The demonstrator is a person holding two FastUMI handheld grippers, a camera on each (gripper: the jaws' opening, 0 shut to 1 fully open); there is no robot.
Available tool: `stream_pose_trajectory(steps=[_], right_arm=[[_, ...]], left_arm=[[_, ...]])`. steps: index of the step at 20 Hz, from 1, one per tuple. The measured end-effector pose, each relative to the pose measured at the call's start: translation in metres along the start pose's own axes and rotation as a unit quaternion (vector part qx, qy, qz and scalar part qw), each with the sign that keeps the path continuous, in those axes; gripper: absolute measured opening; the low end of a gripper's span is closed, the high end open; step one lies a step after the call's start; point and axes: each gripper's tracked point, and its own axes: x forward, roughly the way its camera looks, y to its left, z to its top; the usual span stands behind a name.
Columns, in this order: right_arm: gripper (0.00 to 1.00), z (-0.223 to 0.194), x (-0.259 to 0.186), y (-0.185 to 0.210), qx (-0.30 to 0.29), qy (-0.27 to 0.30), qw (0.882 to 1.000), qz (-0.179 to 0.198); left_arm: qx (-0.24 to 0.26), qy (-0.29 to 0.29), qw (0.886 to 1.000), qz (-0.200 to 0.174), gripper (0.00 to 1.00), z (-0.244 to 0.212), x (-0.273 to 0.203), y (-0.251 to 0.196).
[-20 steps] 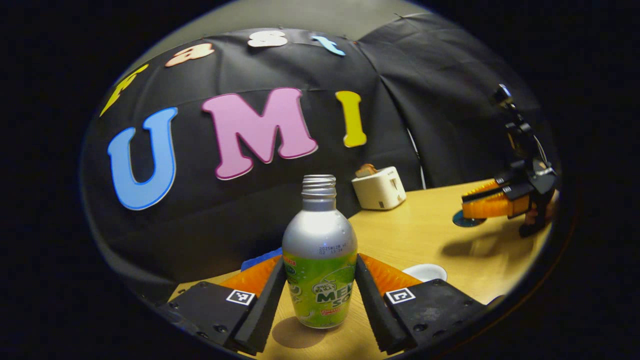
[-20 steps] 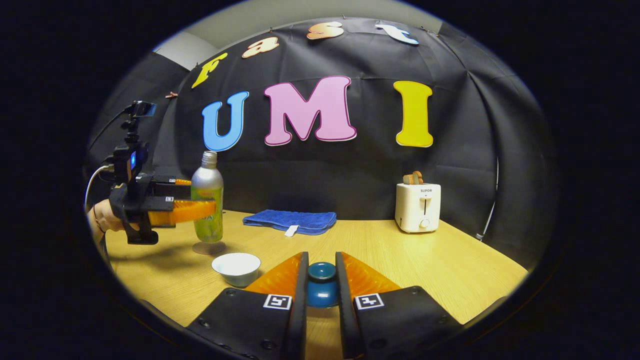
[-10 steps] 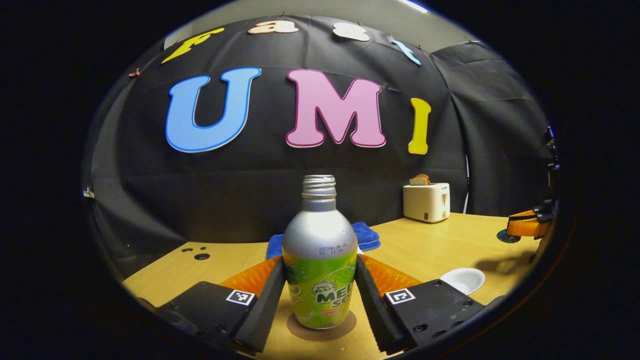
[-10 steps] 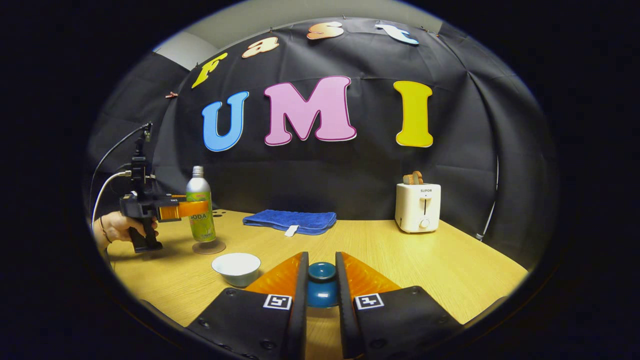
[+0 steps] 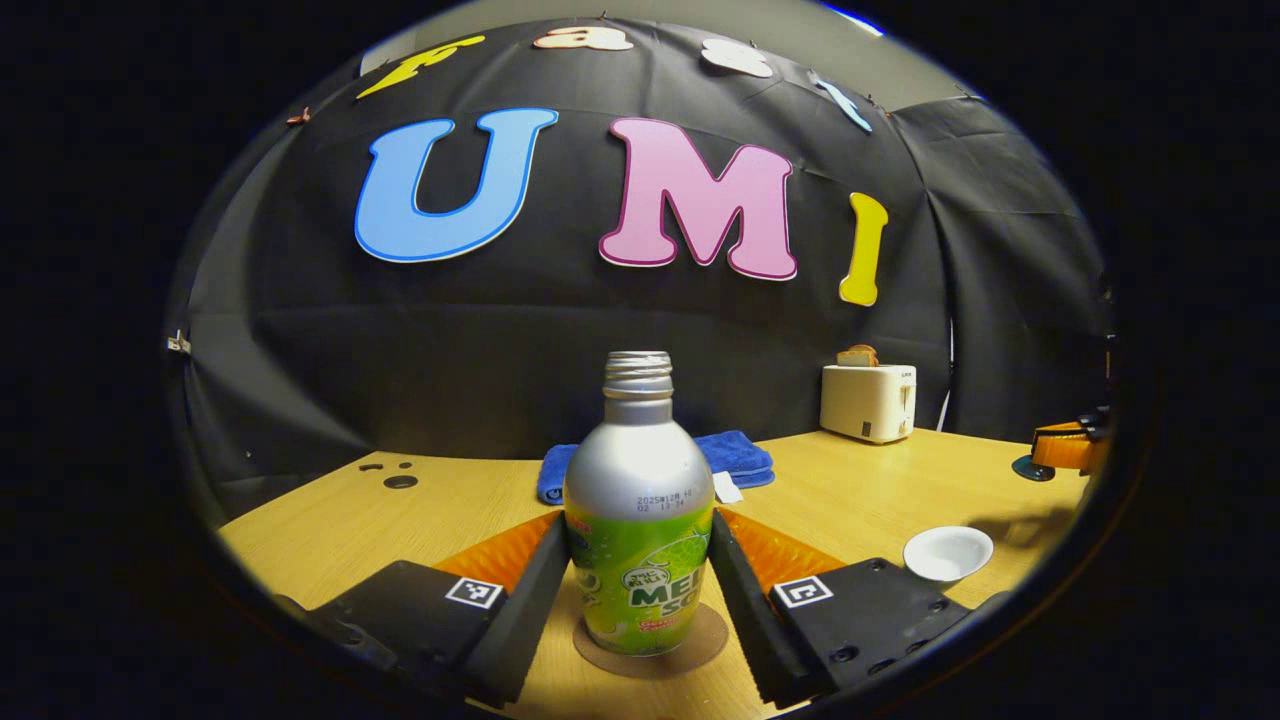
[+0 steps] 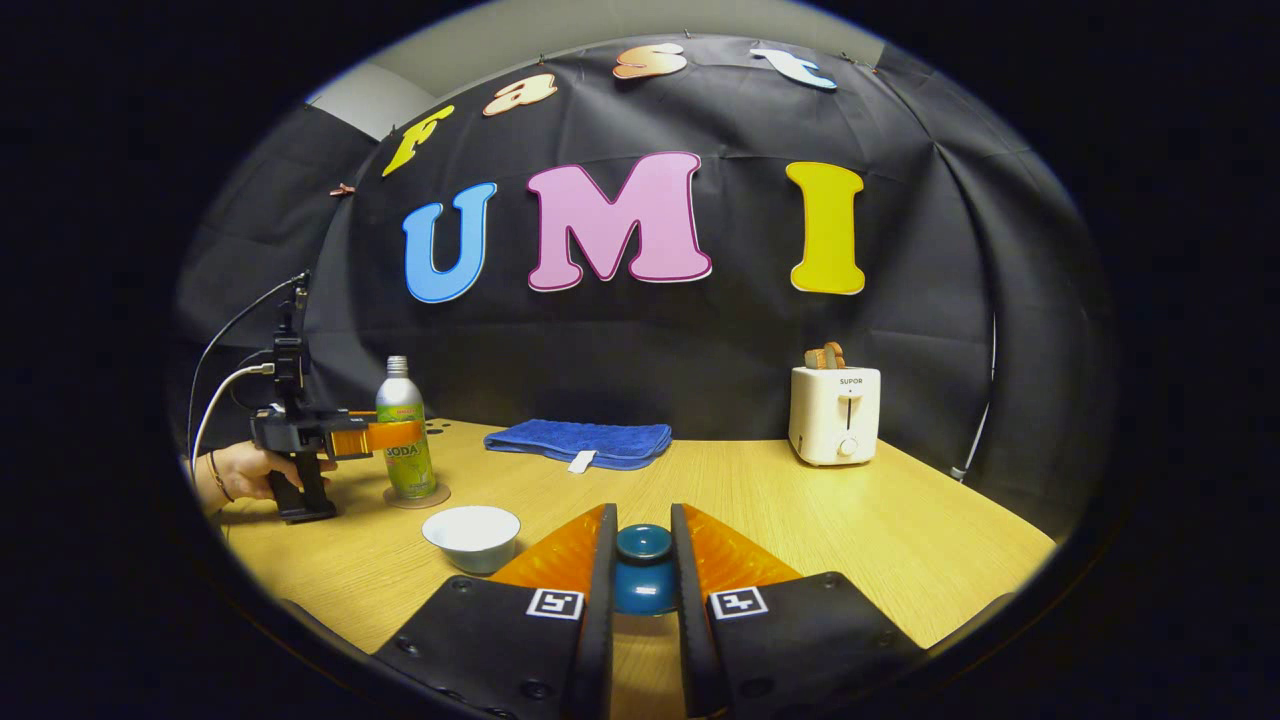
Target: Open the teacup lid with one hand, grasp the water bottle and pour water into the teacup with the other hand; after pouring, place the water bottle on the coaster and then close the teacup lid.
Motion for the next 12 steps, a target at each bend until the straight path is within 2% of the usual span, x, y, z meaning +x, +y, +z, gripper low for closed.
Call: stream_pose_trajectory(steps=[1,2,3,7,12], right_arm=[[0.31,0.000,0.000,0.000,0.000,0.000,1.000,0.000],[0.31,0.000,0.000,0.000,0.000,0.000,1.000,0.000],[0.31,0.000,0.000,0.000,0.000,0.000,1.000,0.000],[0.31,0.000,0.000,0.003,0.000,0.000,1.000,0.009],[0.31,-0.001,0.001,0.035,0.003,0.002,0.998,0.061]], left_arm=[[0.008,0.008,1.000,0.009,0.84,-0.002,-0.002,0.003],[0.016,0.014,1.000,0.023,0.94,-0.003,-0.005,0.008],[0.017,0.020,0.999,0.027,0.98,-0.005,-0.007,0.009],[0.005,0.018,1.000,0.005,0.98,-0.007,-0.027,-0.005],[0.016,0.000,1.000,0.011,0.98,-0.001,-0.072,-0.010]])
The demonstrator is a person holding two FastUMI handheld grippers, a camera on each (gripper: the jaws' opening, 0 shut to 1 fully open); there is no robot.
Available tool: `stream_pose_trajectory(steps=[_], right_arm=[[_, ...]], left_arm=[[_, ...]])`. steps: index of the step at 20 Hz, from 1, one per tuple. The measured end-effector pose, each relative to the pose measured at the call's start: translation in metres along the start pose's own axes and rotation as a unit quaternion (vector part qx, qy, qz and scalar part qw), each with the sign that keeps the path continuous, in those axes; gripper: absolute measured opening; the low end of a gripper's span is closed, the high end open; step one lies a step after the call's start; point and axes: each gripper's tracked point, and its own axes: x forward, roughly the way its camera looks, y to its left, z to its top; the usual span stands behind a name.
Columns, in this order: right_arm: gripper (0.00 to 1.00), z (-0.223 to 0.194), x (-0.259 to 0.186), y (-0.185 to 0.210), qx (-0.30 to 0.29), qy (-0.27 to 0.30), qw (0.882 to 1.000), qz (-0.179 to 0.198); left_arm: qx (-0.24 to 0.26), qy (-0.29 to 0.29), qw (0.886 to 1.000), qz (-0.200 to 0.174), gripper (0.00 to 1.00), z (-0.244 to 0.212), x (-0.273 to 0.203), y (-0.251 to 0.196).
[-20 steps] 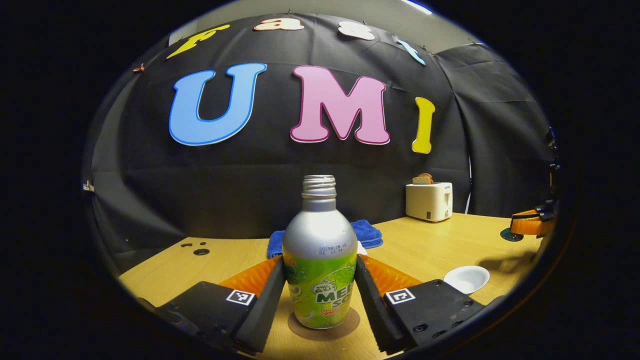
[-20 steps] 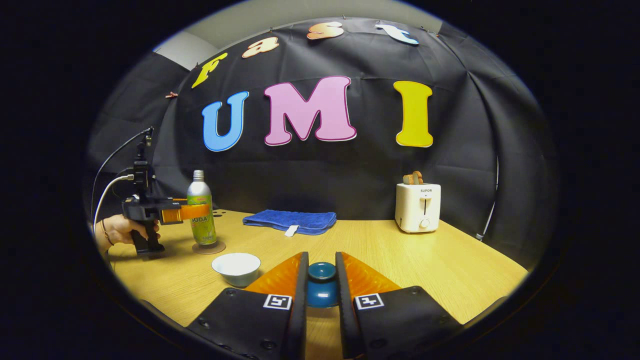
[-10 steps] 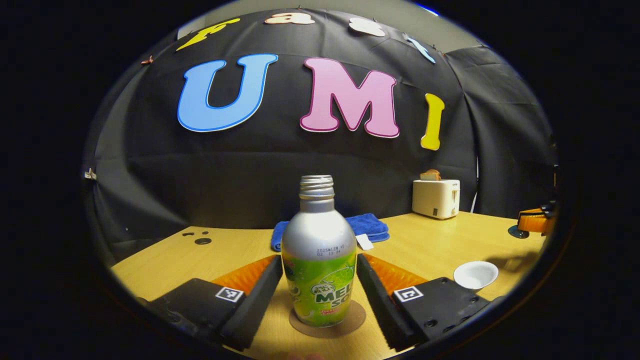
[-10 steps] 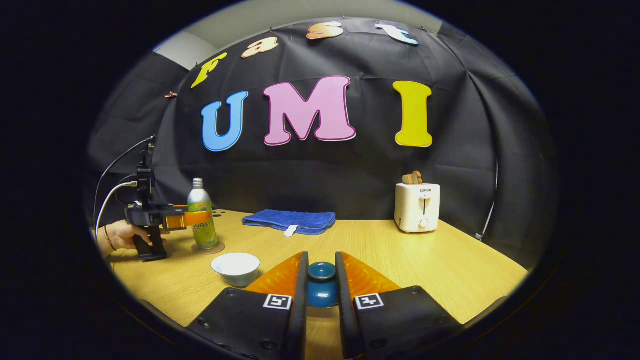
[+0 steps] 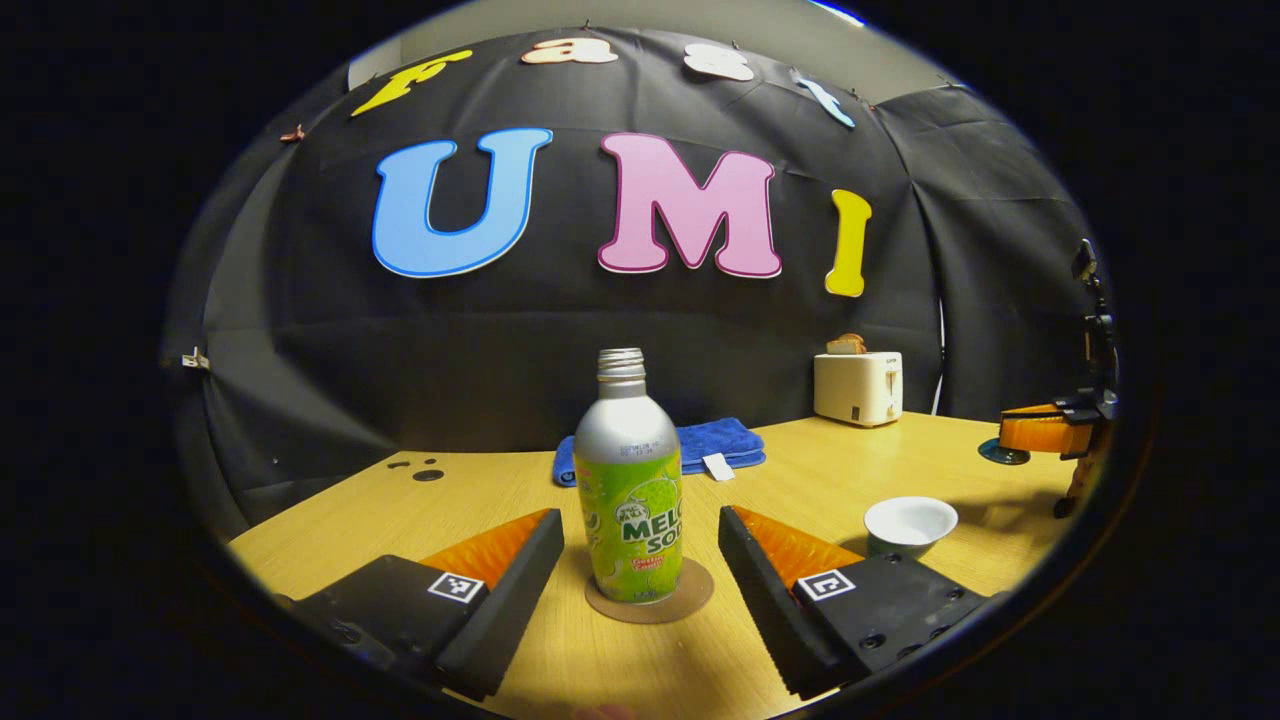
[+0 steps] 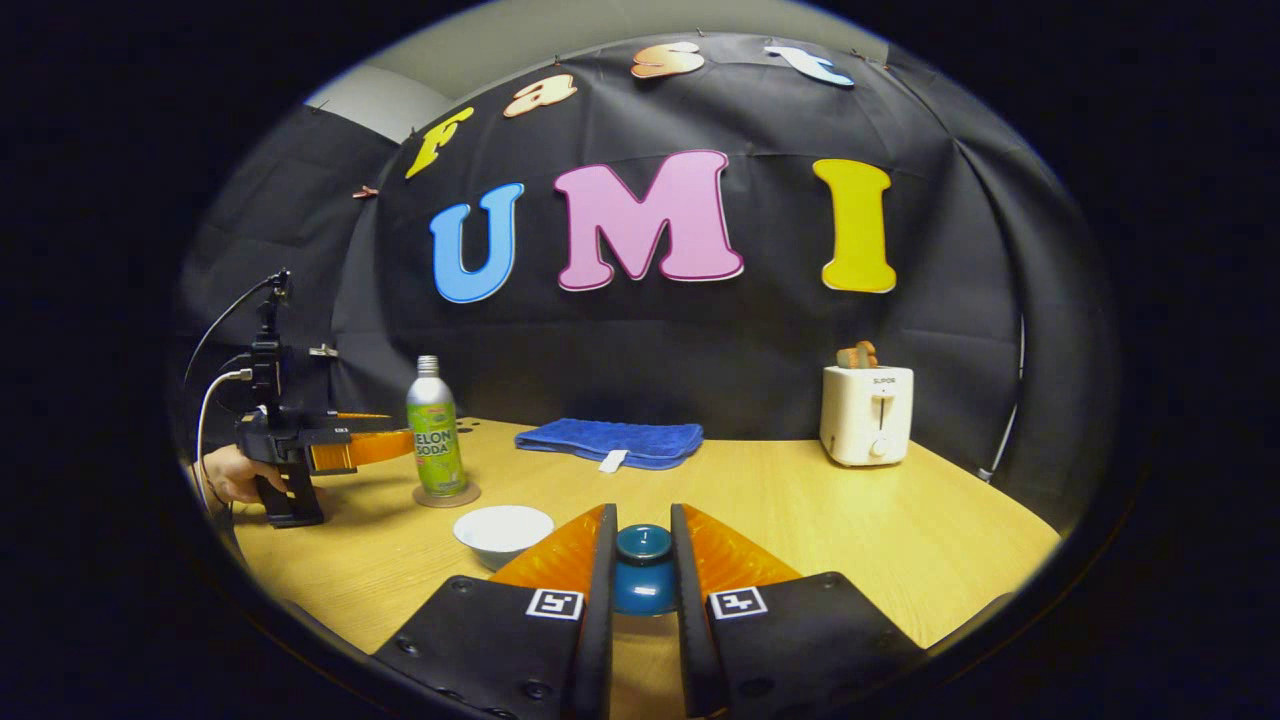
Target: Open the teacup lid with one hand, grasp the water bottle and pour water into the teacup with the other hand; after pouring, place the water bottle on the coaster and then close the teacup lid.
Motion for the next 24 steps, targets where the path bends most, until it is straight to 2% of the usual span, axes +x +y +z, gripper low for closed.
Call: stream_pose_trajectory(steps=[3,5,7,8,9,10,16,24], right_arm=[[0.31,-0.002,0.012,0.036,0.001,0.003,0.999,0.037],[0.31,-0.004,0.022,0.069,0.001,0.005,0.997,0.072],[0.31,-0.007,0.034,0.092,0.001,0.007,0.996,0.091],[0.31,-0.006,0.038,0.099,-0.001,0.008,0.996,0.092],[0.27,-0.007,0.042,0.102,-0.001,0.009,0.996,0.089],[0.31,-0.007,0.047,0.105,-0.002,0.010,0.996,0.085],[0.31,-0.022,0.070,0.102,-0.010,0.055,0.997,0.052],[0.31,-0.036,0.081,0.098,-0.008,0.098,0.995,0.034]], left_arm=[[-0.007,-0.013,1.000,0.007,0.98,0.004,-0.020,-0.010],[-0.010,-0.018,1.000,-0.001,0.98,0.004,-0.028,-0.026],[-0.006,-0.016,1.000,-0.008,0.98,0.003,-0.031,-0.035],[-0.009,-0.018,1.000,-0.013,0.97,0.004,-0.033,-0.039],[-0.014,-0.016,1.000,-0.014,0.98,0.003,-0.035,-0.041],[-0.024,-0.010,1.000,-0.013,0.97,0.000,-0.037,-0.039],[-0.022,-0.007,1.000,0.002,0.97,-0.001,-0.046,-0.032],[-0.022,-0.007,1.000,0.002,0.97,-0.003,-0.043,-0.034]])
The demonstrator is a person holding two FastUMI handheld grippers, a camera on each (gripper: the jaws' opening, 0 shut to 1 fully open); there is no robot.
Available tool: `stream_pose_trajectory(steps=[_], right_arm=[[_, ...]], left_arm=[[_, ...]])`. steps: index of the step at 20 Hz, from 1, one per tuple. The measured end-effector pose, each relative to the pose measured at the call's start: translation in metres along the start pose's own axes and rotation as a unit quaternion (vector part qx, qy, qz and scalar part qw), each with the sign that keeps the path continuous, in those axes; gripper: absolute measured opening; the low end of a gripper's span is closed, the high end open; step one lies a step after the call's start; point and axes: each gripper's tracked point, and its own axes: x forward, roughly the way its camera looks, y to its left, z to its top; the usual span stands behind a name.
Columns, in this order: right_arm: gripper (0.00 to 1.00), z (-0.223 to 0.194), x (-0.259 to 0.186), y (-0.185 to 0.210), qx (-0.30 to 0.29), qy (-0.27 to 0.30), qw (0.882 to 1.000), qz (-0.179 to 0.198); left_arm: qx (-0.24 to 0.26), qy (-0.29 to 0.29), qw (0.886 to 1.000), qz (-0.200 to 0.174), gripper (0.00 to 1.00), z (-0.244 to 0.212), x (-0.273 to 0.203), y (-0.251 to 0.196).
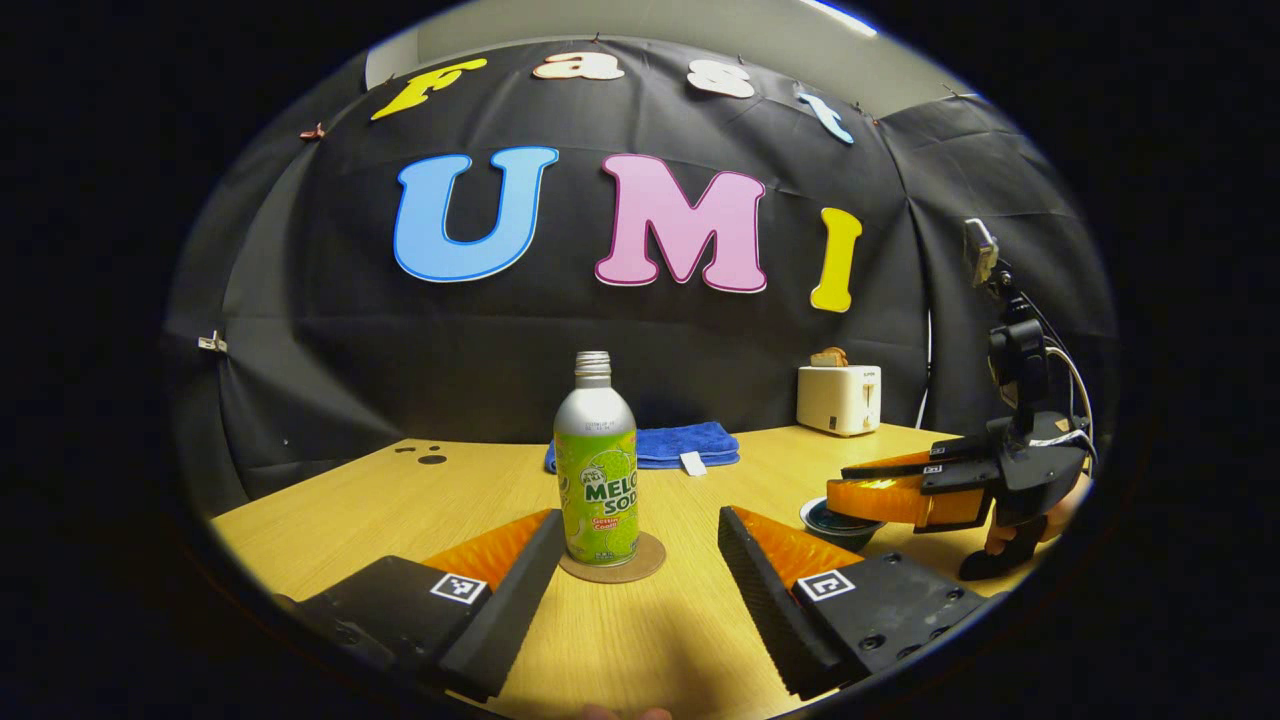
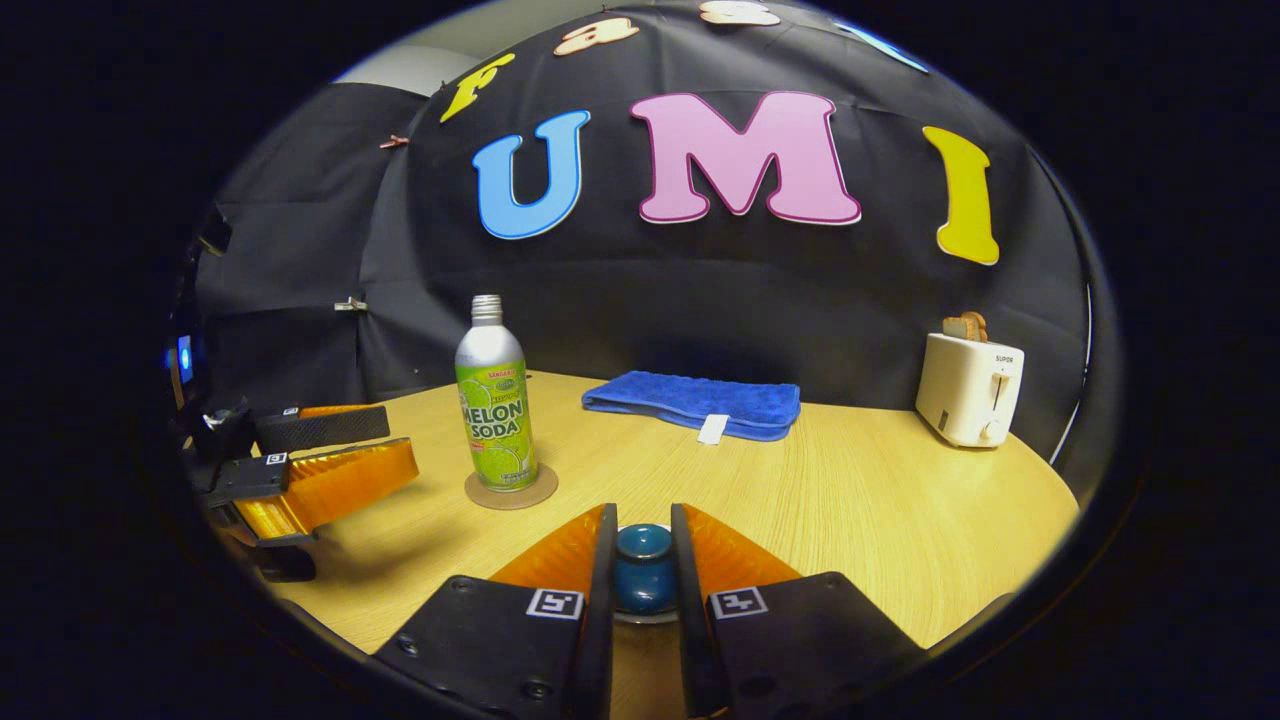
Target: Open the teacup lid with one hand, grasp the water bottle and pour water into the teacup with the other hand; after pouring, place the water bottle on the coaster and then close the teacup lid.
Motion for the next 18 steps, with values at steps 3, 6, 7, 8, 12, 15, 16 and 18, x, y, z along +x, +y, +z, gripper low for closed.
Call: stream_pose_trajectory(steps=[3,6,7,8,12,15,16,18], right_arm=[[0.36,0.000,0.002,-0.002,0.006,0.004,1.000,-0.005],[0.33,0.000,0.000,-0.002,0.001,0.004,1.000,-0.008],[0.46,0.000,0.000,-0.004,0.004,0.004,1.000,-0.009],[0.51,0.000,0.000,-0.004,0.008,0.002,1.000,-0.010],[0.83,0.011,-0.013,-0.003,0.009,-0.032,0.999,-0.009],[0.89,0.027,-0.035,-0.001,0.003,-0.096,0.995,-0.012],[0.91,0.025,-0.037,-0.001,0.005,-0.100,0.995,-0.017],[0.95,0.021,-0.046,0.006,0.003,-0.099,0.995,-0.004]], left_arm=[[0.000,0.000,1.000,0.000,0.97,-0.001,0.001,0.001],[0.000,-0.001,1.000,0.000,0.97,-0.002,0.001,0.000],[0.000,-0.001,1.000,0.000,0.97,-0.001,0.000,0.000],[0.000,-0.001,1.000,0.000,0.97,-0.002,0.001,0.001],[0.000,-0.001,1.000,0.003,0.97,-0.002,0.002,0.002],[0.000,-0.001,1.000,0.005,0.97,-0.002,0.003,0.002],[0.000,-0.002,1.000,0.006,0.97,-0.003,0.004,0.002],[0.000,-0.002,1.000,0.009,0.97,-0.003,0.004,0.002]])
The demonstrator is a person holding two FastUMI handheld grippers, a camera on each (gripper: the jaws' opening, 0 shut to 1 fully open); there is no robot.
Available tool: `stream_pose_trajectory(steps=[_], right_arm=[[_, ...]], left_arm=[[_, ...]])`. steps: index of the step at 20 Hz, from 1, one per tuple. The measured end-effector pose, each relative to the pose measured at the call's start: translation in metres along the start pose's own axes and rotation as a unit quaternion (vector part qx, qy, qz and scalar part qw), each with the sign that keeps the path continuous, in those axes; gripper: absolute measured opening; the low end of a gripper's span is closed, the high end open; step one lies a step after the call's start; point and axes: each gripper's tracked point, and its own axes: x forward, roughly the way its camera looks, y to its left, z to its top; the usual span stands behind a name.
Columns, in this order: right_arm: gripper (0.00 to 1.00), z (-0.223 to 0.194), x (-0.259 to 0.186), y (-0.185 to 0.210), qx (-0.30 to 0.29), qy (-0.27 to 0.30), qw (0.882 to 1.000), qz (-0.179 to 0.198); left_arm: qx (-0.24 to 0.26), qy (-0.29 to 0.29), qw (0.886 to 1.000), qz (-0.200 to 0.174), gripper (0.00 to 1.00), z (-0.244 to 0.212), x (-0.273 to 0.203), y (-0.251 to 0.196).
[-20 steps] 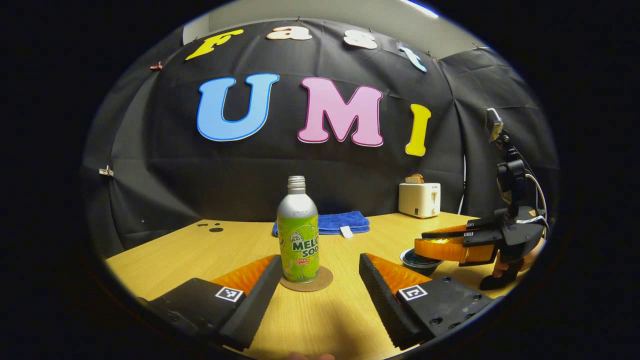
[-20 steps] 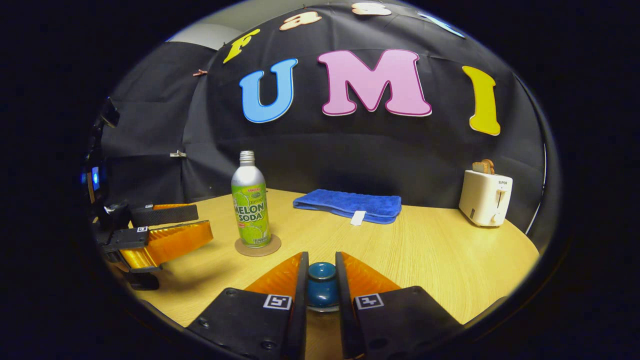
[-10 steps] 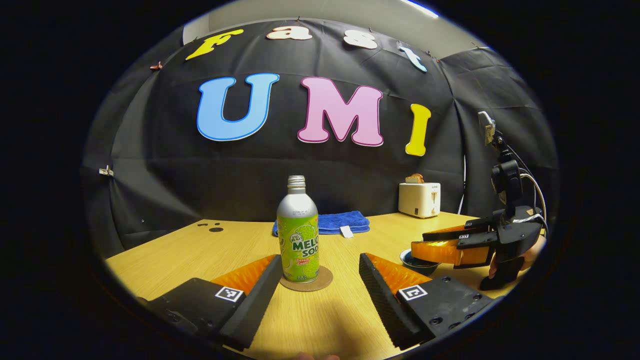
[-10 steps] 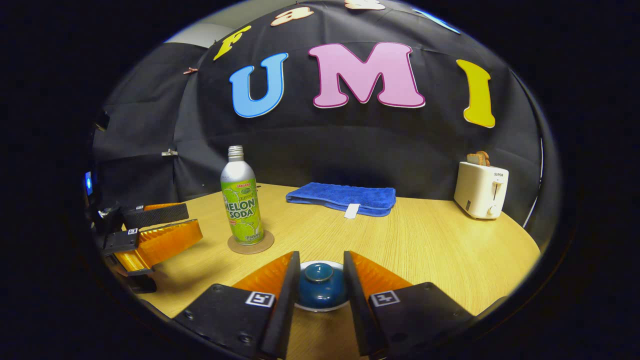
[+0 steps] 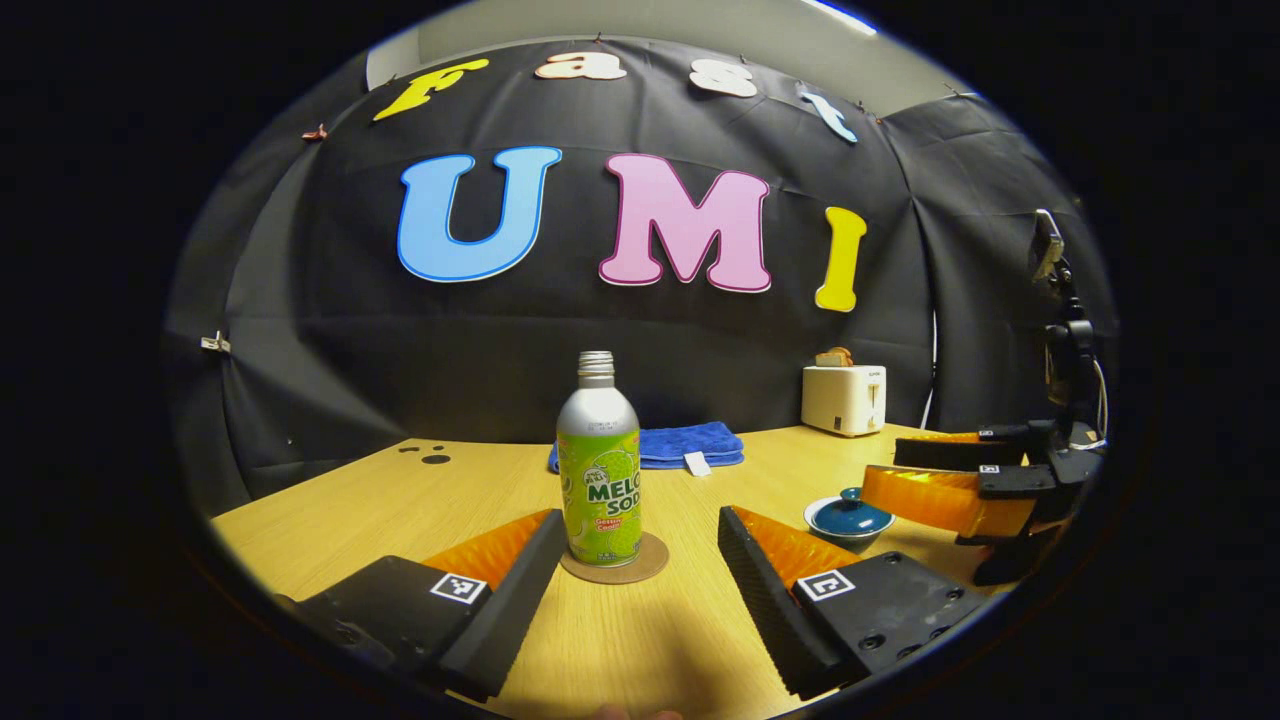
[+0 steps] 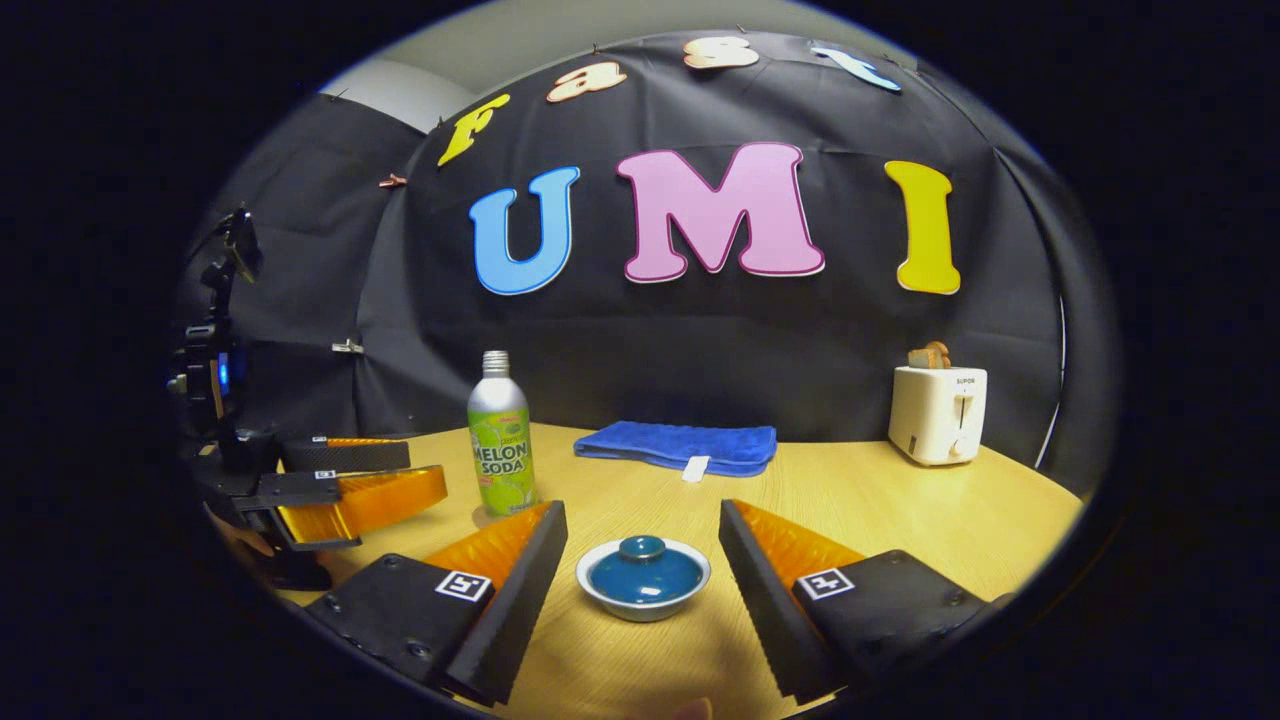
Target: Open the teacup lid with one hand, grasp the water bottle and pour water into the teacup with the other hand; after pouring, place the water bottle on the coaster and then close the teacup lid.
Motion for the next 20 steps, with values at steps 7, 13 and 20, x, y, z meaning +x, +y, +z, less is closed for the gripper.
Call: stream_pose_trajectory(steps=[7,13,20], right_arm=[[0.95,0.003,-0.014,0.014,0.001,0.000,1.000,0.025],[0.96,0.003,-0.013,0.015,0.001,0.000,1.000,0.021],[0.96,0.003,-0.012,0.015,0.002,0.001,1.000,0.021]], left_arm=[[0.000,0.000,1.000,0.011,0.97,0.000,0.001,0.004],[0.000,0.000,1.000,0.010,0.97,0.000,0.002,0.000],[0.000,-0.001,1.000,0.006,0.97,-0.001,0.003,-0.002]])
